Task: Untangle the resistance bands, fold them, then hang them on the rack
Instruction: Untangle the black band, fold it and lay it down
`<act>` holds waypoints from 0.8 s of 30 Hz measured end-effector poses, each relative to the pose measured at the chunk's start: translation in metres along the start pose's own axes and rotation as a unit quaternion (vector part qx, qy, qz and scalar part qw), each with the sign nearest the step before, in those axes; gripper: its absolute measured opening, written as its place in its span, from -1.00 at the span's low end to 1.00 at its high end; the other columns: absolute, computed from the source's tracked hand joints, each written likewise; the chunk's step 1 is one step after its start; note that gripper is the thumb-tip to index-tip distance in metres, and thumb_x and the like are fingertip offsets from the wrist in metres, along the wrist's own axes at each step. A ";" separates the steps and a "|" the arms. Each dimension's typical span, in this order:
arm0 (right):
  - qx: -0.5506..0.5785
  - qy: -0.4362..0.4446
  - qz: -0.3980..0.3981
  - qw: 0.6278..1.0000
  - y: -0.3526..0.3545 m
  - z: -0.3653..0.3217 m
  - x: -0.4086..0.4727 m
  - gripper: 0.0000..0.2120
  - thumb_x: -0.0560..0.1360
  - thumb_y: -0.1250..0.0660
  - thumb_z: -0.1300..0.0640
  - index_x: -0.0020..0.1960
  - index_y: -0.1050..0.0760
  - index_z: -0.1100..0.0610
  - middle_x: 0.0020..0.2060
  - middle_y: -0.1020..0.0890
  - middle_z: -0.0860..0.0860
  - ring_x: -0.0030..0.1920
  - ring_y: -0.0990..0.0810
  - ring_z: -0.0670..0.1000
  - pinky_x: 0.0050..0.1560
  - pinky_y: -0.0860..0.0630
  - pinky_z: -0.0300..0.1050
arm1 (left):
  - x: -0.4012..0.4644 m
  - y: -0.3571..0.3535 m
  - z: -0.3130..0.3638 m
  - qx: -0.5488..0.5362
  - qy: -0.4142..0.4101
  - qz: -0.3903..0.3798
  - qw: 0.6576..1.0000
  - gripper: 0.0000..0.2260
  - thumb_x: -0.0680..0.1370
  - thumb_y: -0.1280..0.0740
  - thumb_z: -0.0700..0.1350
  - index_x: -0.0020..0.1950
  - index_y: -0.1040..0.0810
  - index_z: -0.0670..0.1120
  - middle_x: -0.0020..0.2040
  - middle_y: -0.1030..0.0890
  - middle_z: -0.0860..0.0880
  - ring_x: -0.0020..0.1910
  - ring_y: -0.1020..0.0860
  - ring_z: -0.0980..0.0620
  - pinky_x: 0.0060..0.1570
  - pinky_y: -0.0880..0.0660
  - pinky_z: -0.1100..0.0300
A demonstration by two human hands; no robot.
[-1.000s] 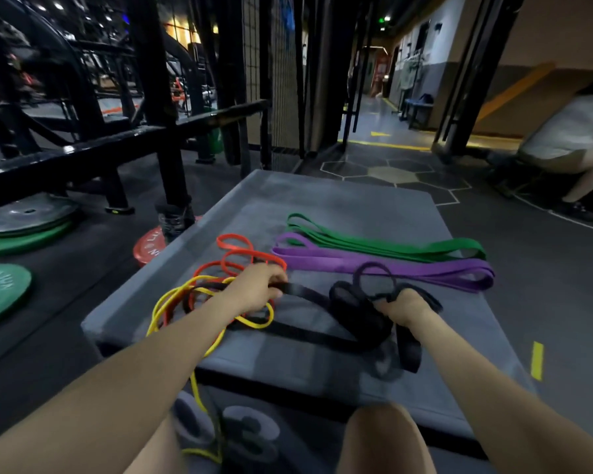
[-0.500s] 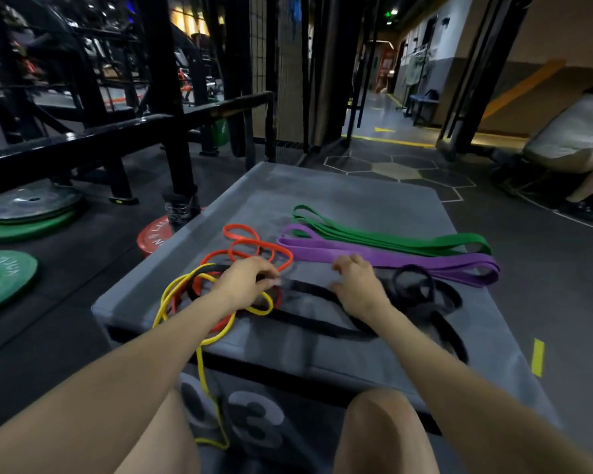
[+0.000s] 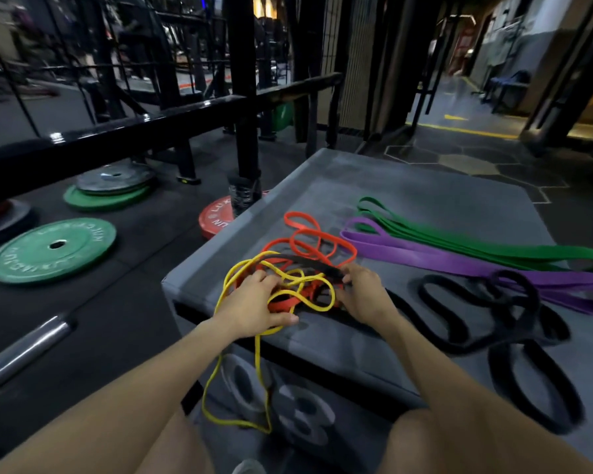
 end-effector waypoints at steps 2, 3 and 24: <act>0.046 0.005 0.012 0.999 0.000 0.000 0.000 -0.73 0.39 -0.36 0.29 0.10 -0.53 0.23 -0.02 -0.61 0.15 -0.03 -0.58 0.12 0.04 -0.48 -0.12 | 0.004 -0.001 0.009 0.037 0.006 0.024 0.999 -0.37 0.32 -0.41 0.28 0.30 -0.39 0.05 0.23 -0.41 0.02 0.27 -0.38 -0.01 0.23 -0.39 0.06; 0.063 0.007 0.016 0.998 0.000 -0.002 0.000 -0.74 0.39 -0.36 0.31 0.08 -0.55 0.22 -0.03 -0.61 0.12 -0.06 -0.58 0.06 0.00 -0.46 -0.23 | 0.006 -0.003 0.013 0.055 0.007 0.041 0.998 -0.42 0.33 -0.42 0.24 0.28 -0.40 0.05 0.22 -0.42 0.03 0.27 -0.38 -0.01 0.22 -0.37 0.08; -0.080 0.023 -0.082 0.993 -0.019 -0.011 0.015 0.14 0.22 -0.42 -0.35 0.53 0.14 0.05 0.50 -0.06 0.02 0.50 -0.01 0.11 0.47 0.03 0.08 | 0.022 0.050 -0.018 -0.414 0.098 0.228 0.876 -0.82 0.53 -0.22 -0.11 -0.26 -0.39 -0.13 -0.48 -0.34 0.03 -0.49 -0.30 0.08 -0.43 -0.27 0.16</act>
Point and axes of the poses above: each hand's wrist, its own x-axis towards the middle knuckle, its own y-axis out of the back of the hand, z = x × y, the point moved 2 cm from there along x, towards the middle knuckle
